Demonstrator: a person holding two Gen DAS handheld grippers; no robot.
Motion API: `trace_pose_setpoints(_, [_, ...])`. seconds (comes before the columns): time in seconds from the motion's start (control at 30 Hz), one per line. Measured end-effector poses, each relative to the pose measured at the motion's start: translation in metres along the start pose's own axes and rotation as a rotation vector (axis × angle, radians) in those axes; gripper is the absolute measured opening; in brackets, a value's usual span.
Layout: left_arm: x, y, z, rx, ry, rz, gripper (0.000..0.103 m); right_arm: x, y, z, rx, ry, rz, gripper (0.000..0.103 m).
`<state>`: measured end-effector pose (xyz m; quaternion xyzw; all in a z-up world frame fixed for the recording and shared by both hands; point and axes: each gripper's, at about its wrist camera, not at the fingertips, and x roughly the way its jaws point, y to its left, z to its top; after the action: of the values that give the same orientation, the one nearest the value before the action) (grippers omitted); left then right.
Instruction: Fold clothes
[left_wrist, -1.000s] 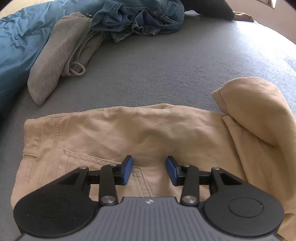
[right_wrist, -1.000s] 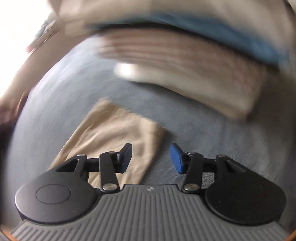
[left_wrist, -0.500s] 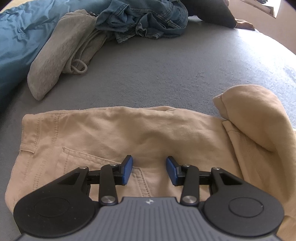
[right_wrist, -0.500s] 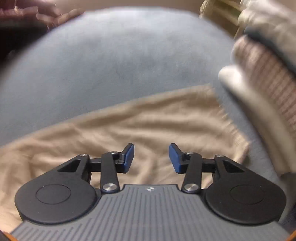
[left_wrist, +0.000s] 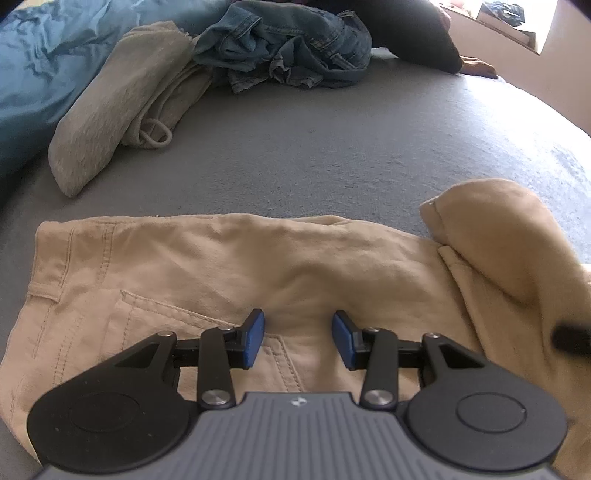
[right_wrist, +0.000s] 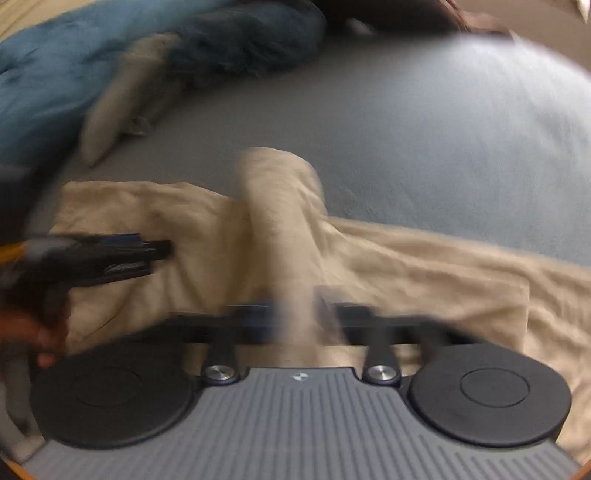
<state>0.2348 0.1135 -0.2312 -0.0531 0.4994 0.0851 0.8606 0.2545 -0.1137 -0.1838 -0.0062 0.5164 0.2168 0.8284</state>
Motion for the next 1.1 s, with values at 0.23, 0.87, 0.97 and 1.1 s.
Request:
trace_pose_setpoints(0.23, [-0.001, 0.002, 0.000, -0.008, 0.000, -0.012, 0.043, -0.137, -0.125, -0.017, 0.378, -0.220, -0.023, 0.001])
trace_pose_setpoints(0.87, [-0.002, -0.005, -0.002, 0.019, 0.000, 0.024, 0.043, -0.167, -0.259, -0.062, 0.392, -0.095, -0.167, 0.032])
trace_pose_setpoints(0.97, [-0.002, -0.006, -0.002, 0.018, 0.000, 0.027, 0.043, -0.106, -0.214, -0.012, 0.145, -0.030, -0.160, 0.058])
trace_pose_setpoints(1.1, [-0.002, -0.004, -0.001, 0.016, 0.001, 0.023, 0.043, -0.026, -0.183, 0.011, 0.010, 0.094, -0.259, 0.061])
